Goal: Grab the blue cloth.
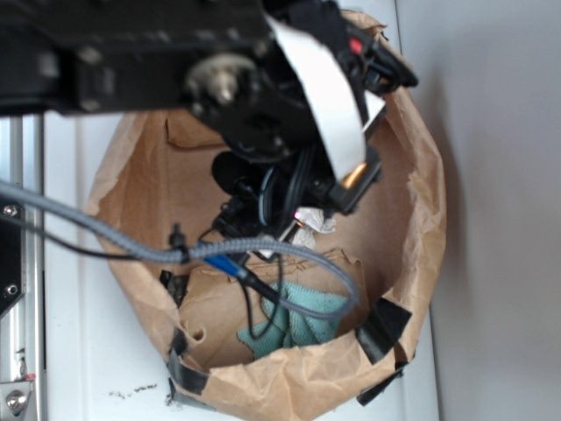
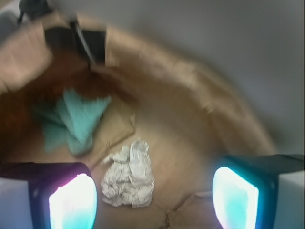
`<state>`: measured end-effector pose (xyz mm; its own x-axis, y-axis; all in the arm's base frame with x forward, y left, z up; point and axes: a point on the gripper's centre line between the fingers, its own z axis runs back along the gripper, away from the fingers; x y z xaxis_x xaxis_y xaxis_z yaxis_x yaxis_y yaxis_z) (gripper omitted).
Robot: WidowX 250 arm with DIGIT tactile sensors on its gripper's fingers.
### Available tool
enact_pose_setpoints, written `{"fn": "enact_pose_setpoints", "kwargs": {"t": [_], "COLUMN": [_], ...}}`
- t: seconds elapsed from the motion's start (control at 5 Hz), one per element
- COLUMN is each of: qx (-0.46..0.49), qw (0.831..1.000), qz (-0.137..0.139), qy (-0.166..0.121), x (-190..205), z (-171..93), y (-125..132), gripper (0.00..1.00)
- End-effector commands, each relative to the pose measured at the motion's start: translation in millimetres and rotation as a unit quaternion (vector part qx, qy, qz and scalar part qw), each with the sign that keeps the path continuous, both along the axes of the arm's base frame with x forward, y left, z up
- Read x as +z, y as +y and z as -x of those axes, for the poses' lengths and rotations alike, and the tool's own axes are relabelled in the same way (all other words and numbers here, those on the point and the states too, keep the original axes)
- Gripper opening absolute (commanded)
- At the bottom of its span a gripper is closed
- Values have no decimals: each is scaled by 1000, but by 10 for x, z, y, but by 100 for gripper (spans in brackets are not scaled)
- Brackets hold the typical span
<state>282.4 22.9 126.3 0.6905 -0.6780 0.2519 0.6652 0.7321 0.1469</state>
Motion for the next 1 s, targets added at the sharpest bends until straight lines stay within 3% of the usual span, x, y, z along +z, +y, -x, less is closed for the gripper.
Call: {"fn": "enact_pose_setpoints", "kwargs": {"t": [0.0, 0.4, 0.6, 0.8], "qx": [-76, -139, -153, -184], "qw": [996, 988, 983, 978], "qz": [-40, 52, 94, 95], "qy": [12, 42, 34, 24], "x": [-393, -418, -322, -350], "z": [42, -83, -70, -22], "y": [-367, -689, -747, -808], "gripper": [100, 100, 100, 100]}}
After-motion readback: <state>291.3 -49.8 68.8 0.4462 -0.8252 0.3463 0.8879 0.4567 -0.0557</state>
